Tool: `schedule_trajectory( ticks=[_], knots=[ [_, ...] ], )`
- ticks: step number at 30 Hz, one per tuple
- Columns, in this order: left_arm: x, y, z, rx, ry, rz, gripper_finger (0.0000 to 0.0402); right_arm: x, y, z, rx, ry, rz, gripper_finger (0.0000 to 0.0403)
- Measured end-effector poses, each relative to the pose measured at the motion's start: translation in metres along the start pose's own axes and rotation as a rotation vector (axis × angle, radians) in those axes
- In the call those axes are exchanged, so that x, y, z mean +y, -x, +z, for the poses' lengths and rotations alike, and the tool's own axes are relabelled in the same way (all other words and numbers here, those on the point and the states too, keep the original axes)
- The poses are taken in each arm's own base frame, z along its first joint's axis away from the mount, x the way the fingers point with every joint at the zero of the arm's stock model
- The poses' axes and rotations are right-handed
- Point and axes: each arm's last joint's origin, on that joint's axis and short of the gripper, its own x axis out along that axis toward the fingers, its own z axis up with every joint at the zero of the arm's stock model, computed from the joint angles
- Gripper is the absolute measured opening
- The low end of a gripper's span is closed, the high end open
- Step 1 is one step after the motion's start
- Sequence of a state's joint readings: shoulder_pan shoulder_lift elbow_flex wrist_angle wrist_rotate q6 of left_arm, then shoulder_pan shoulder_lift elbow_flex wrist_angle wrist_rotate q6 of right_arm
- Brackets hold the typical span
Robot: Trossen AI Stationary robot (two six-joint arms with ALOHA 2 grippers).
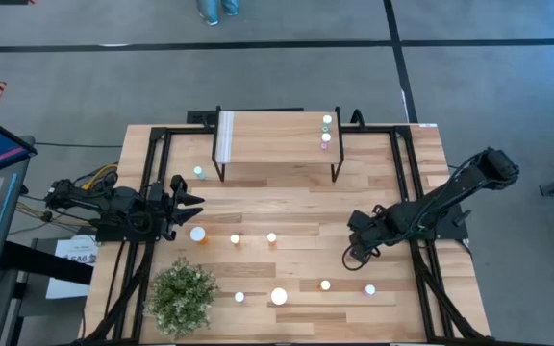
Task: Pick and place medicine bottles onto shelf by color
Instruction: Put the right blue bottle on the shelf
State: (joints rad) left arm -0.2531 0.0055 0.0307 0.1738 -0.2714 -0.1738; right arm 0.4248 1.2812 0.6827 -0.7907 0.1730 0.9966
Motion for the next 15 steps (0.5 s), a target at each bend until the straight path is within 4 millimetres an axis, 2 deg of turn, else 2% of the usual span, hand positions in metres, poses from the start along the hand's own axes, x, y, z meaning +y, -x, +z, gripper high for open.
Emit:
schedule_trajectory(
  ticks=[10,15],
  knots=[
    [0.0,0.0,0.0,0.0,0.0,0.001,0.0117,0.001,0.001,0.001,-0.009,0.014,0.011,0.0133],
    [0.0,0.0,0.0,0.0,0.0,0.001,0.0117,0.007,0.01,0.011,-0.039,0.038,0.042,0.0129]
  ],
)
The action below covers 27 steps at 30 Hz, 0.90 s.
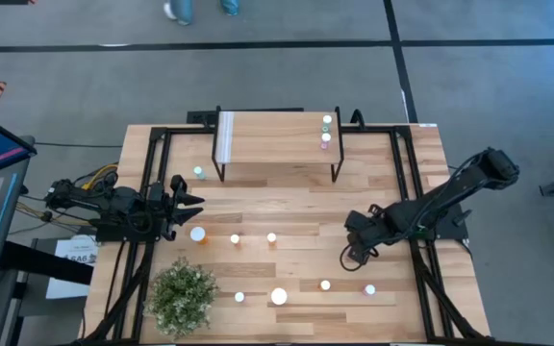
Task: Pick and place medicine bottles onto shelf by color
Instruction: Put the right blue bottle on the shelf
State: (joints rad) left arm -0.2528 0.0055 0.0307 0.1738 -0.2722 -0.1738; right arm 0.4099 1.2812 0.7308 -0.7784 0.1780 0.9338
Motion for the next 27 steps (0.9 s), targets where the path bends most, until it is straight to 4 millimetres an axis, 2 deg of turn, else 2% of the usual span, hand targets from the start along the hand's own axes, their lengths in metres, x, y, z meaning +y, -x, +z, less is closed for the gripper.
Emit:
schedule_trajectory(
  ticks=[9,16,22,27],
  knots=[
    [0.0,0.0,0.0,0.0,0.004,0.0,0.0117,0.001,0.027,0.045,-0.11,0.064,0.055,0.0133],
    [0.0,0.0,0.0,0.0,0.005,0.0,0.0117,-0.009,0.065,0.093,-0.26,0.114,0.082,0.013],
    [0.0,0.0,0.0,0.0,0.005,0.0,0.0117,-0.029,0.11,0.135,-0.43,0.123,0.074,0.0136],
    [0.0,0.0,0.0,0.0,0.005,0.0,0.0117,-0.054,0.142,0.16,-0.545,0.104,0.057,0.0135]
  ],
)
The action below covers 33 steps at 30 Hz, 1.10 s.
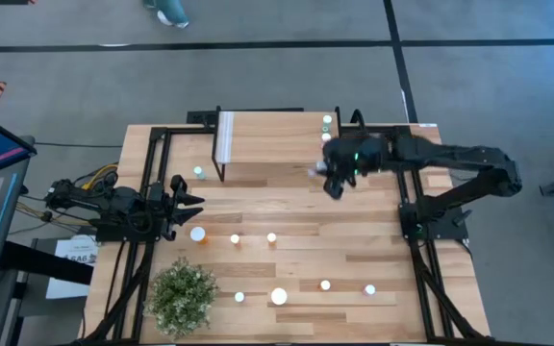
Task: Pick and place medicine bottles onto shelf by color
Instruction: Put the right blue bottle on the shelf
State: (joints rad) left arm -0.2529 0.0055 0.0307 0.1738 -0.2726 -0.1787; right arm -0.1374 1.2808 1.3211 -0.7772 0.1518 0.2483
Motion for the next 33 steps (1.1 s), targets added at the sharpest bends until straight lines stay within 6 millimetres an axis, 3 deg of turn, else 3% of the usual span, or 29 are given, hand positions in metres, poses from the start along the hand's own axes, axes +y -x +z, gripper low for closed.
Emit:
schedule_trajectory(
  ticks=[6,17,25,33],
  knots=[
    [0.0,0.0,0.0,0.0,0.0,0.001,0.0117,-0.03,-0.003,0.029,-0.025,-0.013,-0.053,0.0138],
    [0.0,0.0,0.0,0.003,-0.002,0.001,0.0117,-0.076,-0.043,0.079,0.115,-0.015,-0.131,0.0136],
    [0.0,0.0,0.0,0.005,-0.002,-0.005,0.0117,-0.109,-0.068,0.081,0.239,-0.071,-0.188,0.0137],
    [0.0,0.0,0.0,0.005,-0.001,-0.006,0.0117,-0.122,-0.097,0.074,0.313,-0.084,-0.18,0.0139]
  ],
)
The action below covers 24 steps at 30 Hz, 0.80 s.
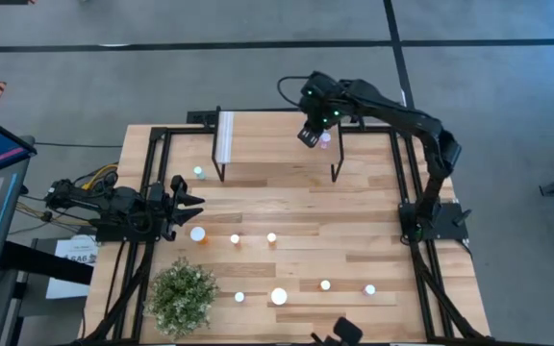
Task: Pick and place medicine bottles onto shelf by color
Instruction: Put the right blue bottle on the shelf
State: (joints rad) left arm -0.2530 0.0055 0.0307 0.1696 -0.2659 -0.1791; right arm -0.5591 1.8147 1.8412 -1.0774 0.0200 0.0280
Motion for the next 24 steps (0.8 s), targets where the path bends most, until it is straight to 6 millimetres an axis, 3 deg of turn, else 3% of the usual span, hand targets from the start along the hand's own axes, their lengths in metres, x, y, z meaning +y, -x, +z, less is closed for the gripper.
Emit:
schedule_trajectory(
  ticks=[24],
  knots=[
    [0.0,0.0,0.0,0.0,0.001,-0.001,0.0117,-0.0031,-0.0032,0.0005,0.005,0.001,-0.006,0.0151]
  ],
)
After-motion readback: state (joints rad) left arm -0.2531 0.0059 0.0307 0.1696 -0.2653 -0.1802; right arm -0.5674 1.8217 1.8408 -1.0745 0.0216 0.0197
